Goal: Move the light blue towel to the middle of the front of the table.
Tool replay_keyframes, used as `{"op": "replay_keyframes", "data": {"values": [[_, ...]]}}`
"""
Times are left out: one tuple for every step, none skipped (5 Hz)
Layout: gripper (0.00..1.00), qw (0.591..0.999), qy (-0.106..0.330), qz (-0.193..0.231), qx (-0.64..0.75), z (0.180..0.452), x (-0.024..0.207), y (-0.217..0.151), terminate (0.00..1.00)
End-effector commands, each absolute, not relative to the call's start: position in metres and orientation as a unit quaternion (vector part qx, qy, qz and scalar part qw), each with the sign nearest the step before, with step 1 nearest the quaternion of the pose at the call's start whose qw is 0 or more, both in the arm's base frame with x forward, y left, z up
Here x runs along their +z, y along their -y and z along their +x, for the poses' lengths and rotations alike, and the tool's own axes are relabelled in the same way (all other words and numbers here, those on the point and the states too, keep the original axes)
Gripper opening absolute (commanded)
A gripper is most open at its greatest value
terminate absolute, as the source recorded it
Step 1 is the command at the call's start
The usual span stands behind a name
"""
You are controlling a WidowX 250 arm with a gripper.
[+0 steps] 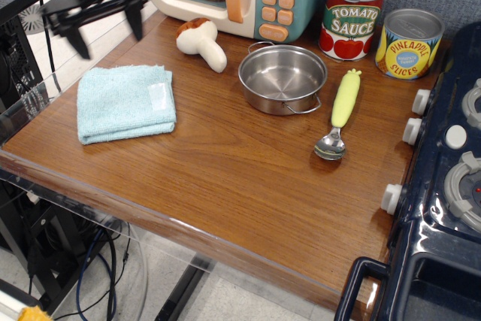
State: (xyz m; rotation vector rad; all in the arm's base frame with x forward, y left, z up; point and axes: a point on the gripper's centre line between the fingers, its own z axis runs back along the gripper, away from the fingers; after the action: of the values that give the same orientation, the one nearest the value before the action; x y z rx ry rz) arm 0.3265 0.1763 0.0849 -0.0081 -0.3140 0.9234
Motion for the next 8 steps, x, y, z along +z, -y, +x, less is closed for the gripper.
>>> {"op": "replay_keyframes", "data": {"values": [[1.0, 0.875, 0.14, 0.037, 0.461, 0.308, 0.064, -0.194, 0.0], [1.0, 0.88, 0.113, 0.037, 0.461, 0.301, 0.05, -0.188, 0.0], [1.0, 0.882, 0.089, 0.027, 0.463, 0.3, 0.036, -0.181, 0.0], [1.0, 0.884, 0.085, 0.031, 0.458, 0.298, 0.031, -0.172, 0.0], [1.0, 0.888, 0.082, 0.034, 0.451, 0.296, 0.032, -0.159, 0.0], [1.0, 0.894, 0.084, 0.03, 0.439, 0.293, 0.033, -0.145, 0.0], [1.0, 0.901, 0.085, 0.024, 0.425, 0.287, 0.036, -0.125, 0.0], [1.0, 0.912, 0.081, 0.016, 0.402, 0.278, 0.036, -0.1, 0.0]]}}
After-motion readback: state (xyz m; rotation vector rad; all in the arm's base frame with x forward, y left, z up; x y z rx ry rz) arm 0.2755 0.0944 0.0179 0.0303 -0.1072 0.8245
